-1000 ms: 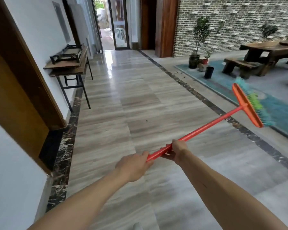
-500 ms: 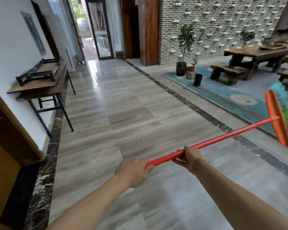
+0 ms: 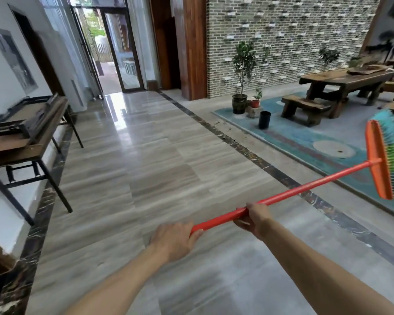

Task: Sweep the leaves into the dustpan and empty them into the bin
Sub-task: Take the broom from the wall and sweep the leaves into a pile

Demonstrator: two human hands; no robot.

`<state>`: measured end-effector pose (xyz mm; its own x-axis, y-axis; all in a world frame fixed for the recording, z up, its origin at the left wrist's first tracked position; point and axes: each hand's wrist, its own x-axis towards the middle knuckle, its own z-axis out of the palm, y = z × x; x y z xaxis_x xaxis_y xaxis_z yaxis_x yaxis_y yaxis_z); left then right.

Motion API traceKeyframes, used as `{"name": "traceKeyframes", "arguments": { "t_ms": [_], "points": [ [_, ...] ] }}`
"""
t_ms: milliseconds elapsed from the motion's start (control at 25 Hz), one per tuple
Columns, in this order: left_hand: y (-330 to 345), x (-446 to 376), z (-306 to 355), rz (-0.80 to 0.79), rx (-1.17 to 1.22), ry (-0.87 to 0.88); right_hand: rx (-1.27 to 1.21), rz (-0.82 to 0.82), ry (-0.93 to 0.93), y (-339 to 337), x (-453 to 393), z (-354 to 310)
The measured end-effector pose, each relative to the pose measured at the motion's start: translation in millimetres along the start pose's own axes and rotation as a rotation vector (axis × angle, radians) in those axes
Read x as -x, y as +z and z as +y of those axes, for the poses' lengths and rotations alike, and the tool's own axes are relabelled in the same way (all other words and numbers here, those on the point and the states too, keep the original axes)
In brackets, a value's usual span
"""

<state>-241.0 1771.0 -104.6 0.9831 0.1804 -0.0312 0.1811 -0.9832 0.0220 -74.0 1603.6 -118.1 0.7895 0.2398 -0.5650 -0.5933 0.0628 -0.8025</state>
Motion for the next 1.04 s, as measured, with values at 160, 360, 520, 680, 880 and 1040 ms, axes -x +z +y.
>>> {"name": "traceKeyframes", "arguments": {
  "t_ms": [160, 360, 520, 680, 880, 1040],
  "points": [
    [-16, -109, -25, 0.01, 0.0, -0.016, 0.011, -0.007, -0.001, 27, -84, -69],
    [-13, -223, -73, 0.016, -0.043, 0.017, -0.032, -0.015, 0.006, 73, -180, -120],
    [-2, -322, -130, 0.016, -0.112, 0.057, -0.075, -0.013, 0.017, 122, -266, -154],
    [5, -445, -202, 0.02, -0.111, 0.105, -0.081, 0.015, 0.014, 187, -370, -199],
    [1, -575, -272, 0.01, -0.102, 0.137, -0.092, 0.047, 0.036, 256, -477, -257],
    [4, -675, -306, -0.004, -0.084, 0.168, -0.101, 0.055, 0.047, 290, -562, -304]
  ]
}}
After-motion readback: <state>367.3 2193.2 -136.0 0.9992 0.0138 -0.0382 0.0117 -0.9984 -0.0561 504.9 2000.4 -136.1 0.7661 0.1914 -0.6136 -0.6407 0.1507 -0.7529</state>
